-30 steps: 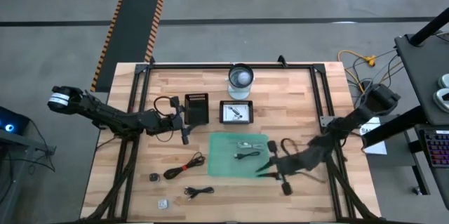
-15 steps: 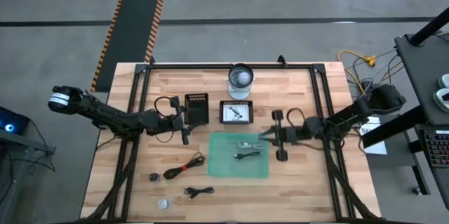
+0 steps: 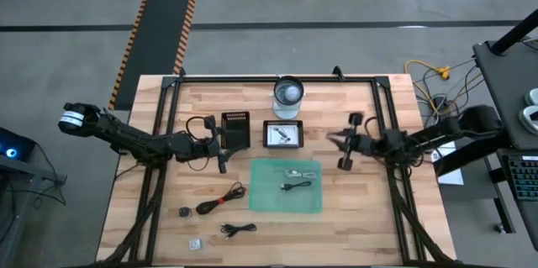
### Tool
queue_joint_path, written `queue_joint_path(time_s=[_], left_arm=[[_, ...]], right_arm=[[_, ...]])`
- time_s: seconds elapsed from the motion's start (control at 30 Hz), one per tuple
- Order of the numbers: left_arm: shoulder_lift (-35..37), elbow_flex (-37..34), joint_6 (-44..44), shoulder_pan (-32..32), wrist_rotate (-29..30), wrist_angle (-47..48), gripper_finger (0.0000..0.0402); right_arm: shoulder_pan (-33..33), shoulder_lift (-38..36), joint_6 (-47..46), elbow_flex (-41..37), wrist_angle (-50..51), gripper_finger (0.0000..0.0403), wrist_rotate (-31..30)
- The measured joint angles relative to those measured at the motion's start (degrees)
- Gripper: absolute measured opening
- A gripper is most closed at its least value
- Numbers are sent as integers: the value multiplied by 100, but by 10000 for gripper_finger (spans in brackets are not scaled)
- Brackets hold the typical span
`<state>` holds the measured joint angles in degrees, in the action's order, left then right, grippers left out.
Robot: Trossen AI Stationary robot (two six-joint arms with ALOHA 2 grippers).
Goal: Pick and place items into bin
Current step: Put the top black charger cable into the green bin
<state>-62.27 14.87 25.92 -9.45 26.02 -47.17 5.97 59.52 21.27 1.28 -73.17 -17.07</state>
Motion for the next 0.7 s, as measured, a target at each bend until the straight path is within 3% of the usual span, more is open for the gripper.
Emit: queue_joint_path(time_s=[0.27,0.37,0.47,0.57,0.7], left_arm=[[-34,-2,-251,0,0,17,215],[-32,-2,-633,0,2,12,215],[-32,0,-761,0,2,12,215],[-32,0,-761,0,0,12,215],[-32,-1,-759,0,1,4,215]], right_arm=[[3,-1576,-63,-38,1059,27,-148],[1,-2456,-629,124,2334,26,-74],[-8,-3306,-1243,515,4226,26,80],[-14,-3829,-1706,842,5573,26,174],[-24,-4036,-1541,543,5133,26,373]])
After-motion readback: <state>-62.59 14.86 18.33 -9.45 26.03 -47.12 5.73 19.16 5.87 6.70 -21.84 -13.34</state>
